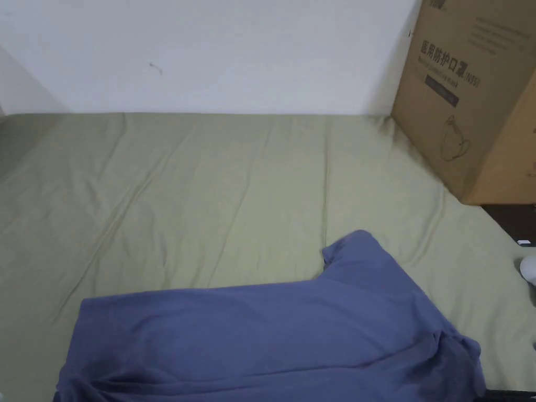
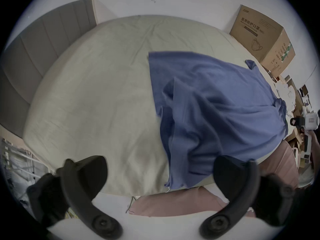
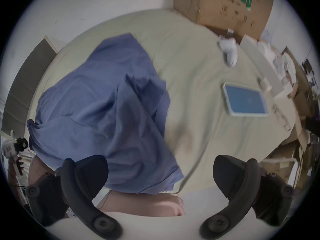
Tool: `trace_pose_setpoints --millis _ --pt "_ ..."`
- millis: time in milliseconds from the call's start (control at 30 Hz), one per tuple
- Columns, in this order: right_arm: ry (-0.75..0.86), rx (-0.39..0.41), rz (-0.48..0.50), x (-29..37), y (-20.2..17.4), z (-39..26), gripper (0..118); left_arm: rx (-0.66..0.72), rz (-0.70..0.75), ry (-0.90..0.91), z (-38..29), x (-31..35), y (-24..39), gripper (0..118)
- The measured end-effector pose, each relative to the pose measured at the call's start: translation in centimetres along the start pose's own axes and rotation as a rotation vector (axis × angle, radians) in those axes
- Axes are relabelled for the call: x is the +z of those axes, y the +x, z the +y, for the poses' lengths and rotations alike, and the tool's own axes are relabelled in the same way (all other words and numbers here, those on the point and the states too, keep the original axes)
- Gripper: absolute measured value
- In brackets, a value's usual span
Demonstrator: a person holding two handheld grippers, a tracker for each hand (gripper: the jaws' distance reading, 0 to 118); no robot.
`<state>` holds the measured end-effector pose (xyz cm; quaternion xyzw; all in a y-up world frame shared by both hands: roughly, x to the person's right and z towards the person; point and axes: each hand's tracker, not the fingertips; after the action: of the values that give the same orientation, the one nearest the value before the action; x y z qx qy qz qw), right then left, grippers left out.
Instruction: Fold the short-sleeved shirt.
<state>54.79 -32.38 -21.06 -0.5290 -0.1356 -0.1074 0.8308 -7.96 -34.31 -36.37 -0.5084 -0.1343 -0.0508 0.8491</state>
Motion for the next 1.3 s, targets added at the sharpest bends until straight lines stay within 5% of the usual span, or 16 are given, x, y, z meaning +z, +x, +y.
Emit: trace_pose_setpoints --millis 167,233,333,367,433,467,633,800,933,967,1033,1067,1300 --pt "0.2 -0.046 0.098 5.2 -2.0 1.8 117 0.053 -0.076 0.226 3.1 5.5 0.9 113" --pt "0.415 -0.057 0.184 7.8 -3.8 1.5 116 0.059 -0.092 0.354 4.0 7.7 2.3 113" --pt "0.711 -0.033 0.297 11.1 -6.9 0.4 94 0.03 -0.169 0.585 4.4 10.5 4.7 108" --pt "0.781 -0.006 0.291 11.8 -8.0 0.1 74 0.016 -0.161 0.693 4.0 11.3 5.5 93" --pt "0.878 0.012 0.255 12.4 -10.0 -0.3 14 -0.019 -0.105 0.819 3.7 12.1 7.2 10" --pt "0.907 0.0 0.263 11.4 -9.8 -0.4 8 -0.034 -0.046 0.823 3.5 12.3 8.0 0" --pt "0.873 0.02 0.326 11.1 -11.1 0.8 7 -0.046 -0.12 0.772 5.8 12.3 7.8 0" --pt "0.846 0.063 0.313 10.7 -11.4 2.8 7 -0.032 -0.228 0.346 13.9 5.7 1.7 0" --pt "0.798 0.1 0.31 9.0 -12.0 4.5 7 -0.051 -0.141 0.225 17.7 -2.3 -2.2 3" --pt "0.77 0.118 0.307 8.5 -12.1 5.1 7 -0.015 -0.124 0.231 17.8 -4.2 -2.7 22" --pt "0.74 0.145 0.283 7.7 -12.6 5.9 7 0.02 -0.102 0.207 18.4 -7.8 -3.7 95" --pt "0.733 0.157 0.273 7.3 -12.8 6.3 7 0.023 -0.096 0.194 18.5 -9.6 -4.1 118" --pt "0.694 0.157 0.302 5.5 -13.2 7.0 7 -0.043 -0.033 0.039 17.5 -16.3 -3.3 112"
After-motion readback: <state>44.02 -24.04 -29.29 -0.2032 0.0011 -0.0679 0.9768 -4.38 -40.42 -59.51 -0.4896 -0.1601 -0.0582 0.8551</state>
